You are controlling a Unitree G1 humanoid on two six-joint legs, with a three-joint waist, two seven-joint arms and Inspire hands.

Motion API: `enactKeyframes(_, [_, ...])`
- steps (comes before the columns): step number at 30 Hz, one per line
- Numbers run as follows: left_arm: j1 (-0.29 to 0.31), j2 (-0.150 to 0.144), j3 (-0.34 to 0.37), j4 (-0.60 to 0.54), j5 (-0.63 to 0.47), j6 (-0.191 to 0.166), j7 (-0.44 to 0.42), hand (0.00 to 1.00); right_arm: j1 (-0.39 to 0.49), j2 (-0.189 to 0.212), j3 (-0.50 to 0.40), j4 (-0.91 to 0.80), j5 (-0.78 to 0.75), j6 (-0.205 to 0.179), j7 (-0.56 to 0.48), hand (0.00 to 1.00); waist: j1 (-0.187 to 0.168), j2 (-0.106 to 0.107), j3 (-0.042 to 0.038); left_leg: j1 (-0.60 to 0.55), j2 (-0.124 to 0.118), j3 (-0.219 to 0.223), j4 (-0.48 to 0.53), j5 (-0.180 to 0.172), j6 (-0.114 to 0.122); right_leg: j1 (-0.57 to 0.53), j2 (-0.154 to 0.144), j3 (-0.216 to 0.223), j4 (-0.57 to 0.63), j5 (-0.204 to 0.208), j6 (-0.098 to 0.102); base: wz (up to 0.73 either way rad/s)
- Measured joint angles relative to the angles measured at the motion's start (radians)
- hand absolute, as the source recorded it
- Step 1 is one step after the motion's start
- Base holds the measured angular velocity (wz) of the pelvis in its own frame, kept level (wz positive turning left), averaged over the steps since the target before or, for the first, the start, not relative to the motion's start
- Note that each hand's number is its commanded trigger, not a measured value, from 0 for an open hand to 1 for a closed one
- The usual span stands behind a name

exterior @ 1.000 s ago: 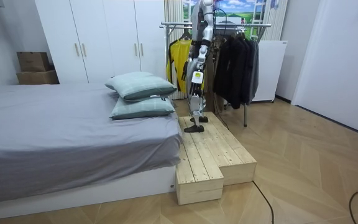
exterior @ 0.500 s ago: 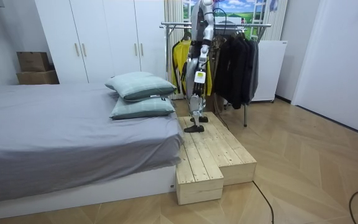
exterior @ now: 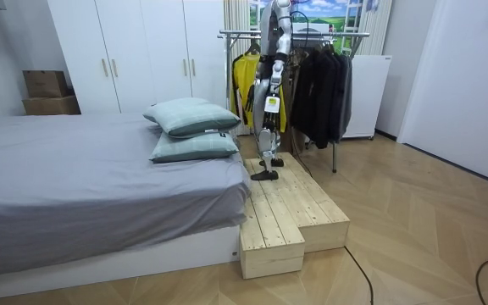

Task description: Hang clothes

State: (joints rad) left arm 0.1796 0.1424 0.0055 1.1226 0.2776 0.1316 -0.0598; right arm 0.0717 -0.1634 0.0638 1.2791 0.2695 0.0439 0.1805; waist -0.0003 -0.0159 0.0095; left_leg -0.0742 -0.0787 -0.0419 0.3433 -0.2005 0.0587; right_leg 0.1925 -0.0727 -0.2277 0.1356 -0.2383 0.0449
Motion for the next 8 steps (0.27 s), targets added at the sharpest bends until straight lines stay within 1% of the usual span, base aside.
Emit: enactKeyframes(8, [-0.006,0.000,0.000,0.001,0.000,-0.029,0.000,0.00,-0.003,0.000,-0.008,0.001,0.000,-0.004,0.020,0.00,-0.021,-0.004,-0.0001,0.001,0.000,0.004,-0.006,0.000,0.000,0.001,0.000,0.003,0.000,0.000,0.000,0.00])
